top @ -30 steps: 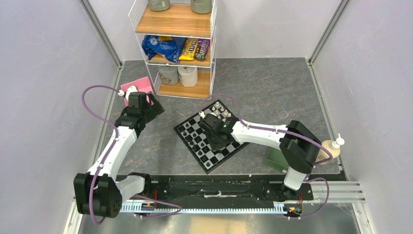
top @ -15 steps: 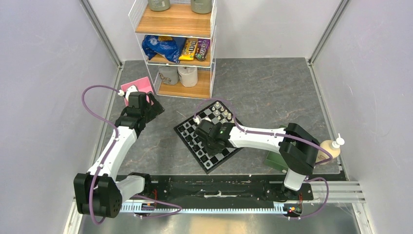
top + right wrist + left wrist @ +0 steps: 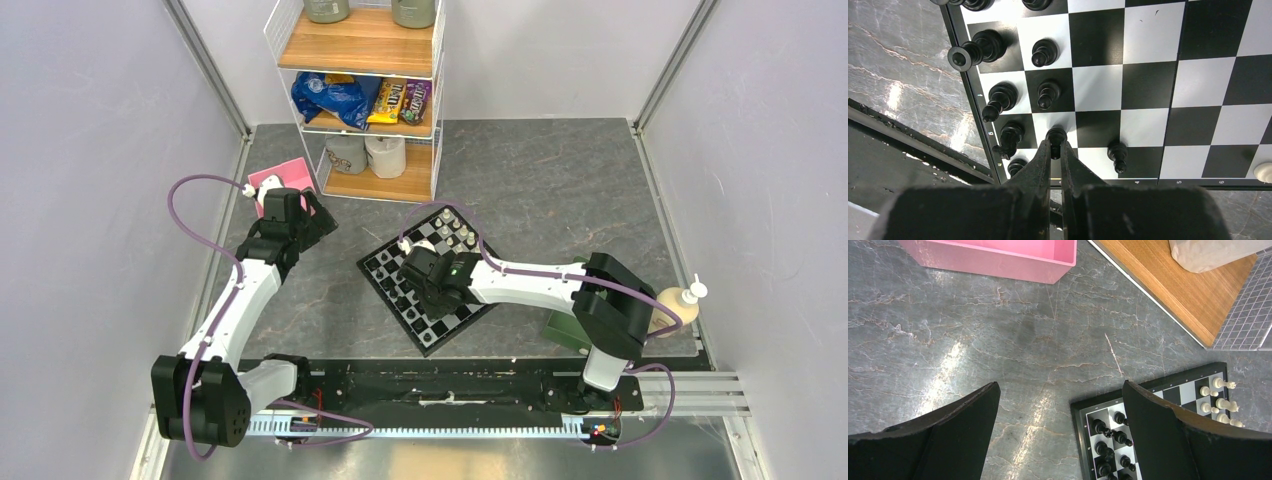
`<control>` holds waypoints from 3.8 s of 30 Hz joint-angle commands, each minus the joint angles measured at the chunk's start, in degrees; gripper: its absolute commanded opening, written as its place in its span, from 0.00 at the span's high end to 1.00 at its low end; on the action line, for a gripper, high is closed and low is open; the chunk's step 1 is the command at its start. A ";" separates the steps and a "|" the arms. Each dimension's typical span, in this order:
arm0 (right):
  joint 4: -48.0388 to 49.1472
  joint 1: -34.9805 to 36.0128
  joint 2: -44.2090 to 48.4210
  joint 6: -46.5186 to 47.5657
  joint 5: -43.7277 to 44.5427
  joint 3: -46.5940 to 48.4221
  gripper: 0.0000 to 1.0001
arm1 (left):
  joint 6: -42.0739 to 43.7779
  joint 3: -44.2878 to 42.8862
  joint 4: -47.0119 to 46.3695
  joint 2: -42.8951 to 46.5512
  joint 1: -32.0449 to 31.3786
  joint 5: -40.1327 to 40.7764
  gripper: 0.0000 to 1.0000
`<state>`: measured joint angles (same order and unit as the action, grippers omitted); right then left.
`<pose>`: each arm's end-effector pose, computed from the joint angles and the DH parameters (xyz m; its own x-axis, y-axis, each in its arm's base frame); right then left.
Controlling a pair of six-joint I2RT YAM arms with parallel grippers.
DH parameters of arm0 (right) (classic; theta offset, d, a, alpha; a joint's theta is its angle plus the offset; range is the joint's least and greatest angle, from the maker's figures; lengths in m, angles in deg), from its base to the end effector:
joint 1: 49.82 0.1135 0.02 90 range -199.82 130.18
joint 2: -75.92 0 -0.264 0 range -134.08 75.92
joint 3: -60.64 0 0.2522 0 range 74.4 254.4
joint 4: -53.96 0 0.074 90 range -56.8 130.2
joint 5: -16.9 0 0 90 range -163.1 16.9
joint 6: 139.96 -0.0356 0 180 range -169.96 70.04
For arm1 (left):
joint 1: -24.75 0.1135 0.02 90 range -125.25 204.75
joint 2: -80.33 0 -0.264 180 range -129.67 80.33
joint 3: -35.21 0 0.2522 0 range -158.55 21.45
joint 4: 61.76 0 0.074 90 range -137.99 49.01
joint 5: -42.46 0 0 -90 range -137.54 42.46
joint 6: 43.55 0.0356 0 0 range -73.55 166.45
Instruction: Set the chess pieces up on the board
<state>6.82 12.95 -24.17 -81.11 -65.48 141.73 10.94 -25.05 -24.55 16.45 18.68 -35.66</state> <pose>0.1638 0.3081 0.1914 -0.8013 -0.4367 -0.4089 -0.5168 0.8496 0.1055 0.2373 -0.0179 0.2635 -0.4994 -0.5185 -0.6941 -0.4195 0.8457 -0.3299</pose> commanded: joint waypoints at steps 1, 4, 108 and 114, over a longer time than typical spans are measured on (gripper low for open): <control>1.74 0.11 -0.01 -0.79 0.45 1.36 0.99 | 1.58 0.27 -2.13 0.24 0.44 0.73 0.00; 1.83 0.13 -0.18 -0.75 0.22 1.18 0.98 | 1.58 0.22 -2.17 0.05 0.44 0.67 0.00; -2.62 -4.93 4.21 -2.64 0.13 -5.19 0.67 | 1.30 0.69 -3.84 -1.95 0.43 -0.18 0.00; -2.48 -4.92 4.20 -2.34 0.23 -4.83 0.72 | 1.38 0.45 -4.02 -2.41 0.42 -0.59 0.00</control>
<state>4.61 7.83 -19.73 -82.99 -65.52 136.68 10.94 -24.33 -25.89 14.27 18.68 -35.95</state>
